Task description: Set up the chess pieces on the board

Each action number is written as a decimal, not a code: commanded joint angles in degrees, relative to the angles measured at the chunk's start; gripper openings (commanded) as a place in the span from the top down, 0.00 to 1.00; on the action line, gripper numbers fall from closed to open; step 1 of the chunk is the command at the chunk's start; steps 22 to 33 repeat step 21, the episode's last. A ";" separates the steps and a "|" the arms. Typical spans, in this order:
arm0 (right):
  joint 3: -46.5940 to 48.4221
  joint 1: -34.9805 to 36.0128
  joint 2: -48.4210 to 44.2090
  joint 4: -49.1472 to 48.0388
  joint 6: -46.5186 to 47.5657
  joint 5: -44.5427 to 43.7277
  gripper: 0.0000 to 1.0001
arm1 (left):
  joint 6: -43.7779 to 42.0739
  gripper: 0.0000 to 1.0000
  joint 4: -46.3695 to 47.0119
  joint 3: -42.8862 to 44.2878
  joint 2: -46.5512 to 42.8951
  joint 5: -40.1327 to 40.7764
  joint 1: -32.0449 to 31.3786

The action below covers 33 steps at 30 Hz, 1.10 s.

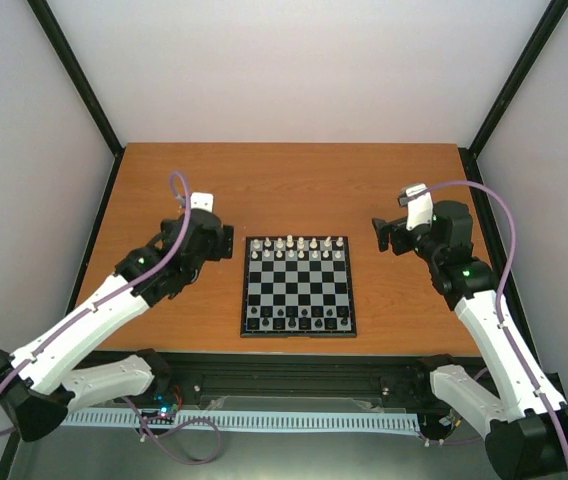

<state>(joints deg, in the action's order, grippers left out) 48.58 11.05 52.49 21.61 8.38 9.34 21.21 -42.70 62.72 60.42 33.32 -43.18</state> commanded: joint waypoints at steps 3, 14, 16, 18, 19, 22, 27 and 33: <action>-3.97 -2.78 -2.84 -7.29 -6.28 -6.16 0.00 | 1.15 0.00 9.77 -10.25 -6.29 4.63 4.37; -3.84 -2.79 -3.76 -7.94 -6.11 -4.41 0.00 | -2.62 0.00 12.98 -14.00 -11.54 10.65 4.77; -4.18 -2.80 -4.38 -7.89 -5.79 -2.96 0.00 | -2.94 0.00 12.91 -14.00 -11.75 8.23 4.77; -3.96 -2.80 -4.42 -7.35 -5.79 -1.92 0.00 | -3.40 0.00 12.92 -13.94 -11.58 6.36 4.77; -3.86 -2.87 -4.41 -7.24 -5.90 -1.75 0.00 | -3.49 0.00 12.91 -13.87 -11.35 6.03 4.77; -4.21 -2.91 -4.90 -7.51 -5.54 -1.31 0.00 | -3.04 0.00 12.46 -13.57 -10.44 5.97 4.81; -4.21 -2.91 -4.90 -7.51 -5.54 -1.31 0.00 | -3.04 0.00 12.46 -13.57 -10.44 5.97 4.81; -4.21 -2.91 -4.90 -7.51 -5.54 -1.31 0.00 | -3.04 0.00 12.46 -13.57 -10.44 5.97 4.81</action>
